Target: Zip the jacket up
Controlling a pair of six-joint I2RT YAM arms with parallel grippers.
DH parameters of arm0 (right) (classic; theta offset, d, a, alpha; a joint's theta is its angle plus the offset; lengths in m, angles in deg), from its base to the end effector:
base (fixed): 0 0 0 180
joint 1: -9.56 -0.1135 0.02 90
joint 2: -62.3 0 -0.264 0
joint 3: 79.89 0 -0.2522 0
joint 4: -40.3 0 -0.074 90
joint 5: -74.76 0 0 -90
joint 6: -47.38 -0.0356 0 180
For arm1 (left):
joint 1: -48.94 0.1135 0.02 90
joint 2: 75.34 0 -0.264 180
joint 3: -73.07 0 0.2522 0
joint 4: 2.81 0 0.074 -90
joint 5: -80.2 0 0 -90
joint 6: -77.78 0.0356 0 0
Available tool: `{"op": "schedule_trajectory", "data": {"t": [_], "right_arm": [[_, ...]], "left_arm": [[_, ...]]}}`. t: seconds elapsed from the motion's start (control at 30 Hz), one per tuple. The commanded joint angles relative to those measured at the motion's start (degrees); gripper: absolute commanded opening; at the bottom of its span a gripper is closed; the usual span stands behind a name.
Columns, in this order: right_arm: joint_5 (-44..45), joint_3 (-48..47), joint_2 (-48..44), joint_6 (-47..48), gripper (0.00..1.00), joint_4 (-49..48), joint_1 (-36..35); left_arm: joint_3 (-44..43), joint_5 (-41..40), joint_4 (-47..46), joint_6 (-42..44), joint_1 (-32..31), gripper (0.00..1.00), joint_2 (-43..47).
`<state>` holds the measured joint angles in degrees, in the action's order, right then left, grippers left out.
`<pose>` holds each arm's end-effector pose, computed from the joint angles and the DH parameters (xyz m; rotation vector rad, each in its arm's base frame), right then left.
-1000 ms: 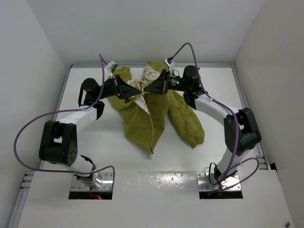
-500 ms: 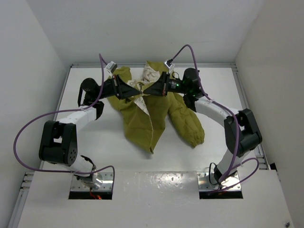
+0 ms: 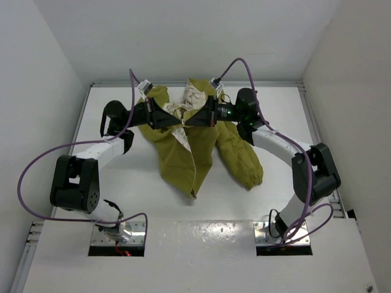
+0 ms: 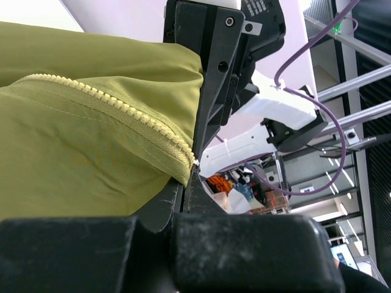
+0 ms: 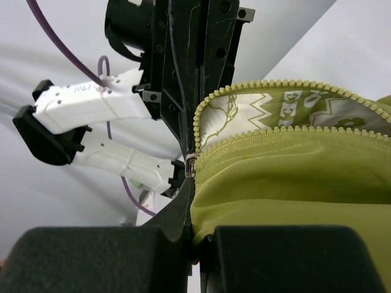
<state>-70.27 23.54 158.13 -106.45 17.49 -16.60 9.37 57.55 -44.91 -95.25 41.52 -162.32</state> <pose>0.3274 0.1933 0.2988 -0.3365 1.8773 1.8694 0.3138 -0.0740 0.3058 0.1619 1.7967 -1.9292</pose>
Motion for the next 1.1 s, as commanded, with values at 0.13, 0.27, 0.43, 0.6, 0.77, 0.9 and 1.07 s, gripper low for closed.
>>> {"op": "schedule_trajectory", "data": {"t": [0.13,0.27,0.43,0.6,0.77,0.9,1.07], "right_arm": [[-12.1,-1.0,-4.1,12.8,0.0,11.3,-1.0],[-12.6,-1.6,-4.7,17.6,0.0,15.7,-0.7],[-12.3,-1.8,-5.0,18.6,0.0,16.8,-0.8],[-12.0,-1.3,-5.3,16.0,0.0,14.6,-0.5],[-12.3,0.1,-6.0,14.0,0.0,13.5,-0.5],[-11.3,0.6,-6.4,12.4,0.0,15.0,-0.6],[-9.7,1.2,-6.3,9.6,0.0,16.7,-0.5]], "left_arm": [[-2.0,-5.0,-1.5,4.1,2.1,0.0,4.0],[-1.5,-6.1,2.5,8.3,2.1,0.0,6.1],[-1.5,-6.6,9.8,13.7,2.1,0.0,7.3],[-6.7,-10.0,30.2,31.6,2.1,0.38,8.3],[-12.7,-17.2,51.7,44.5,2.1,0.46,10.6],[-19.9,-23.8,69.3,60.3,-3.3,0.35,13.2],[-20.6,-29.8,84.8,68.0,-8.2,0.27,16.0]]}}
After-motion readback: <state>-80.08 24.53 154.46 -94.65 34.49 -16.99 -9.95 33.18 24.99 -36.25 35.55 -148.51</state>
